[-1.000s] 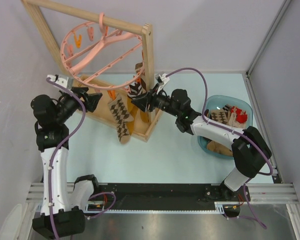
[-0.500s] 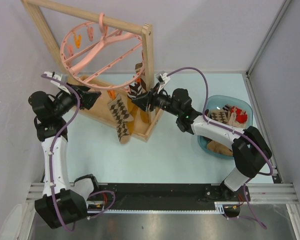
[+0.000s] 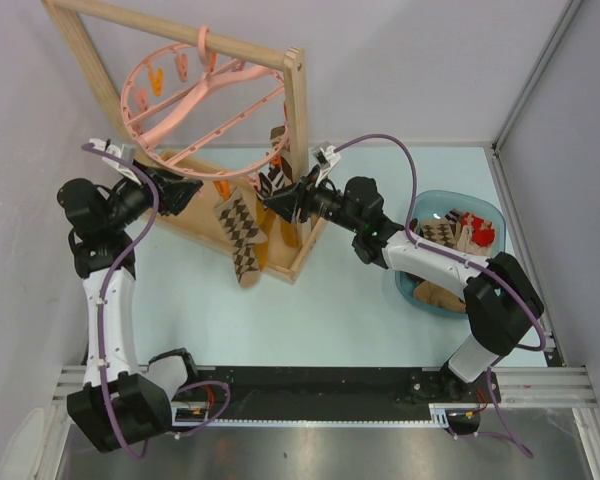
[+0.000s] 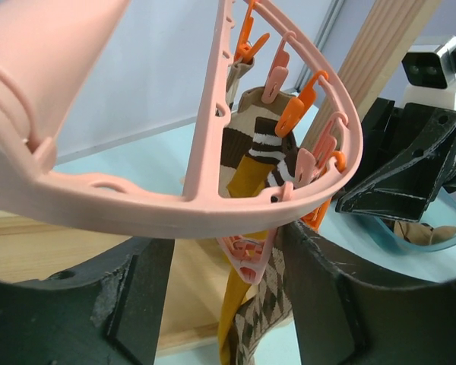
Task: Clip the socks to the hanger
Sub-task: Open the clamp at the hanger.
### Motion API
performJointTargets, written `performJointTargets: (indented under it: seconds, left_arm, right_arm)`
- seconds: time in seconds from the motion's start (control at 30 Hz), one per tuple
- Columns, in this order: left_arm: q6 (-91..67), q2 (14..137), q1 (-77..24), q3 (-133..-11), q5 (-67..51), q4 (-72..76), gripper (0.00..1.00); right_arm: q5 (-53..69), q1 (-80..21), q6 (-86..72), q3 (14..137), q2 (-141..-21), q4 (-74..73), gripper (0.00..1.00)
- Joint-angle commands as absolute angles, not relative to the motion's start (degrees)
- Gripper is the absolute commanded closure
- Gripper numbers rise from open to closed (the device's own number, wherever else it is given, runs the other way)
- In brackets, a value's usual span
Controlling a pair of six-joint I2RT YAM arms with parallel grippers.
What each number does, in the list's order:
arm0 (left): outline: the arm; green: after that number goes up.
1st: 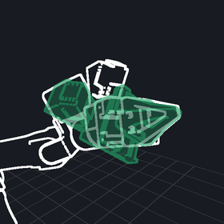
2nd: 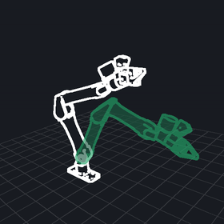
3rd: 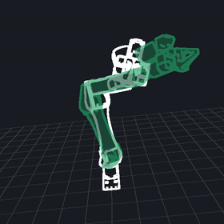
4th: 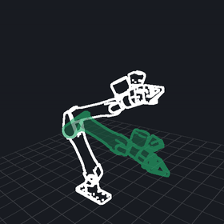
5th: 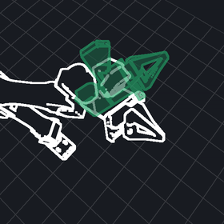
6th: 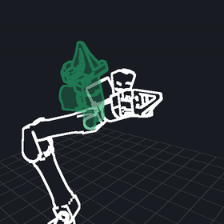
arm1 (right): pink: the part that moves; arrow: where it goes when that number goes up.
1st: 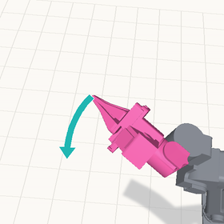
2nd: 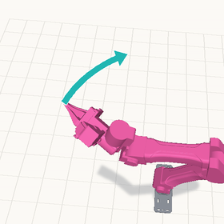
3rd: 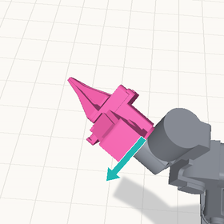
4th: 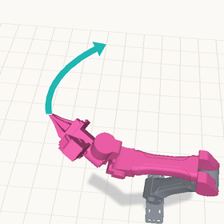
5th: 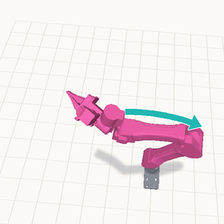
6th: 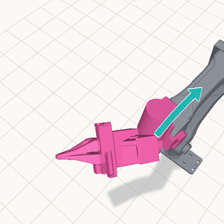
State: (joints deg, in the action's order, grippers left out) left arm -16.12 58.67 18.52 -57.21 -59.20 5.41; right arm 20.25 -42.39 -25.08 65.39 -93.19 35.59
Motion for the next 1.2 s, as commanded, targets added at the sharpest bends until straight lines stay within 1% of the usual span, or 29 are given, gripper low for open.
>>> performJointTargets:
  seconds: [0.0,0.23,0.33,0.37,0.43,0.57,0.7,0.8,0.87,0.97,1.0,1.03,1.07,1.1,1.17]
  left_arm:
    - [-16.96,57.39,16.53,-59.85,-57.14,6.86,0.39]
    - [-15.91,55.11,14.86,-60.12,-51.95,3.17,0.50]
    - [-15.91,54.06,14.33,-60.21,-50.81,2.29,0.57]
    - [-15.91,53.88,14.15,-60.21,-50.19,1.94,0.62]
    - [-15.82,53.35,13.89,-60.12,-49.75,1.41,0.65]
    - [-15.12,52.12,12.83,-60.12,-47.64,-1.82,0.78]
    - [-13.98,50.80,11.25,-60.12,-43.00,-5.09,0.83]
    - [-13.36,49.84,9.15,-59.94,-40.09,-7.46,0.84]
    - [-13.27,49.31,7.30,-59.77,-36.40,-8.52,0.87]
    - [-14.06,48.60,4.58,-59.85,-30.68,-10.63,0.90]
    - [-14.50,48.34,4.05,-59.77,-29.89,-10.72,0.91]
    - [-15.46,48.25,2.74,-59.77,-28.66,-11.07,0.91]
    - [-16.08,48.16,2.03,-59.85,-26.83,-11.16,0.93]
    - [-16.43,48.16,1.33,-60.03,-26.20,-11.08,0.94]
    - [-17.57,48.25,-1.47,-60.29,-23.84,-11.07,0.96]
  right_arm:
    - [20.22,-42.19,-25.49,66.53,-91.41,38.50,0.48]
    - [19.69,-42.45,-24.96,66.45,-91.05,37.53,0.48]
    - [19.51,-42.71,-24.70,66.53,-90.44,36.83,0.48]
    - [19.42,-42.80,-24.70,66.45,-90.35,36.39,0.49]
    - [19.25,-42.98,-24.35,66.45,-89.74,35.77,0.48]
    - [18.81,-43.50,-23.64,66.45,-88.25,33.23,0.48]
    - [18.02,-43.77,-22.24,66.53,-85.52,28.75,0.48]
    - [17.23,-43.68,-19.96,66.45,-82.10,22.34,0.48]
    - [15.39,-43.42,-16.46,66.53,-78.68,14.53,0.48]
    - [7.67,-42.63,-12.93,66.45,-73.94,1.62,0.48]
    - [2.25,-41.50,-11.53,66.45,-72.79,-2.25,0.48]
    - [0.11,-40.96,-10.64,66.45,-71.64,-8.46,0.48]
    - [-4.61,-40.44,-9.68,66.45,-70.06,-11.31,0.48]
    - [-12.40,-39.39,-7.32,66.36,-69.61,-13.86,0.48]
    - [-18.00,-36.93,-6.68,66.45,-69.00,-20.28,0.48]
